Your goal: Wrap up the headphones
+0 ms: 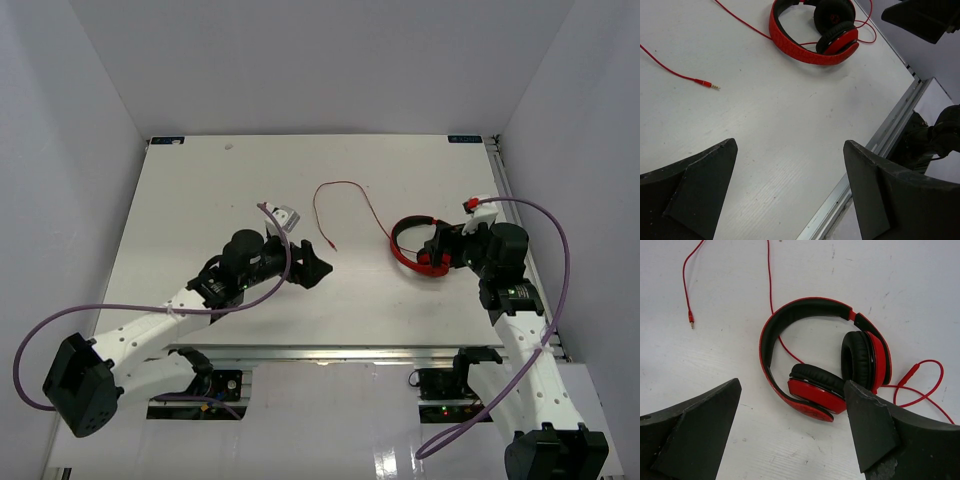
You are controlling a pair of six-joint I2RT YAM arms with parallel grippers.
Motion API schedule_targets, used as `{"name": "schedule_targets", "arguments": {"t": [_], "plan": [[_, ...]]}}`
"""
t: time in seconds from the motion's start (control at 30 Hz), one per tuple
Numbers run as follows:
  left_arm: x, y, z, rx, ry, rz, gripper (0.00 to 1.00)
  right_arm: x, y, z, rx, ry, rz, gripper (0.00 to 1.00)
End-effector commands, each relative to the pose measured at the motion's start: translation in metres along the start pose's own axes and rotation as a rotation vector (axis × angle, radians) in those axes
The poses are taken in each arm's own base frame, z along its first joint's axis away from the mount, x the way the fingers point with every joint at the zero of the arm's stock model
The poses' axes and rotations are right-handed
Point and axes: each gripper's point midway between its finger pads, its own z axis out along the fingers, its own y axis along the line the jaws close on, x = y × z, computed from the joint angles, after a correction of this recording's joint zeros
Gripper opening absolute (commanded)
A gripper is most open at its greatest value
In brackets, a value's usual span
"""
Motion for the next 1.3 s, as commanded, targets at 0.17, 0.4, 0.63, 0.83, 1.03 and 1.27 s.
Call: {"name": "schedule_targets", "arguments": {"t": [0.17, 0.4, 0.63, 0.83, 1.03, 1.27], "plan": [[-0.028, -0.016, 0.094, 0.113, 0.11, -0.016, 0.98, 0.016, 0.046, -0.005, -0.368, -0.033, -0.379, 0.9], [-0.016, -0.001, 0.212, 0.121, 0.313, -0.094, 0.98, 0.021, 0.032, -0.003, -0.329, -0.021, -0.362, 0.9], [-0.006, 0.014, 0.276, -0.029, 0.37, -0.045, 0.98, 0.018, 0.026, -0.003, -0.301, -0.023, -0.339, 0.9], [0.015, 0.026, 0.298, -0.136, 0.388, 0.02, 0.98, 0.016, 0.027, -0.003, -0.304, -0.024, -0.33, 0.9], [0.036, 0.029, 0.308, -0.126, 0.424, 0.057, 0.85, 0.017, 0.027, -0.003, -0.305, -0.021, -0.323, 0.9], [0.068, 0.024, 0.318, -0.169, 0.459, 0.2, 0.73, 0.015, 0.026, -0.003, -0.298, -0.024, -0.313, 0.9]]}}
